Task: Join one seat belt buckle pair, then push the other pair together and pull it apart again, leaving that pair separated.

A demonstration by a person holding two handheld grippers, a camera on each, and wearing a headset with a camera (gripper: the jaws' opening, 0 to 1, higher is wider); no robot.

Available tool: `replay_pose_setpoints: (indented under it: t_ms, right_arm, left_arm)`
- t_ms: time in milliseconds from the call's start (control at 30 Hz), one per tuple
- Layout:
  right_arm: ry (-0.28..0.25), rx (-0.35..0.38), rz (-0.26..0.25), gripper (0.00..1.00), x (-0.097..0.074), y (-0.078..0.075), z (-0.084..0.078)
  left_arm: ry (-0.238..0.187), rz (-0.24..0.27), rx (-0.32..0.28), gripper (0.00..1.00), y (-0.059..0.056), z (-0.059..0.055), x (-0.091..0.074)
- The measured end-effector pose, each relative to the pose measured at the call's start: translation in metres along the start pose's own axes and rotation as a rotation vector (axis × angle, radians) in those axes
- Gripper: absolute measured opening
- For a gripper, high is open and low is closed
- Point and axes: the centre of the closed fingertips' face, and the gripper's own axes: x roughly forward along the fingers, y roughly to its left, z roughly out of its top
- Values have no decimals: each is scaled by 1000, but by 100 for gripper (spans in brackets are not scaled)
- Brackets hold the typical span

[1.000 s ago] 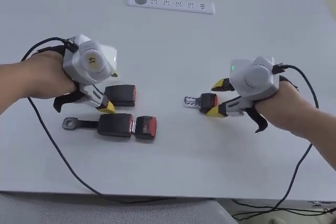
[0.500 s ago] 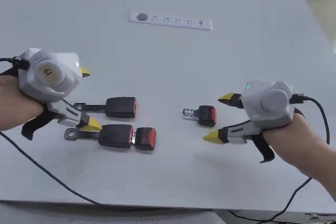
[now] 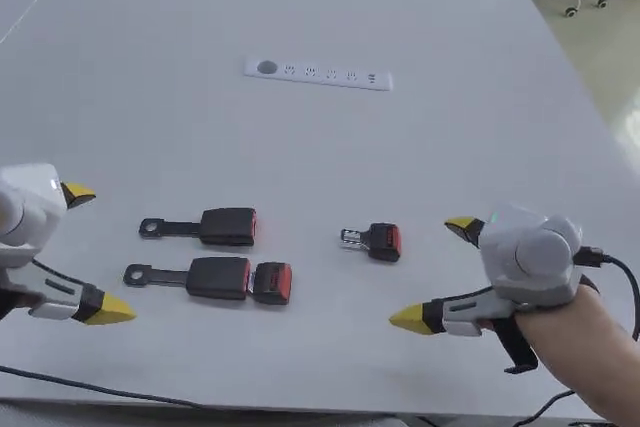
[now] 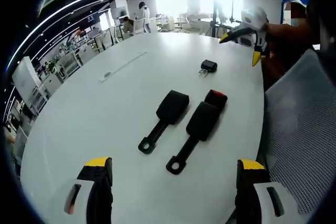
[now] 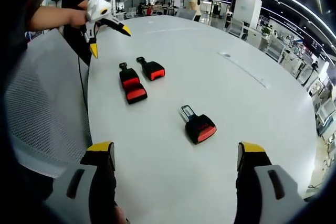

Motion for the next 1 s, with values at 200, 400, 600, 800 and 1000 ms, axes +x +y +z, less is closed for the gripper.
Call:
replay_pose_setpoints:
  t_ms: [200,400,600,800,1000]
  right_arm:
    - [-13,28,-19,100,-4,7,1]
    - [-24,31,-16,100,-5,16,2]
    - [-32,30,-20,100,-8,20,4]
    - [-44,34,-23,100,-7,21,9]
    - [-53,34,-18,100,-5,24,14]
  left_arm:
    - [-10,25,-48,100,-4,-8,-9]
    - [-1,46,-69,100,-8,-19,-15]
    - [-3,62,-88,100,-8,-23,-19]
    - [-6,71,-97,100,-8,-25,-22]
    - [-8,75,-109,100,-9,-28,-24]
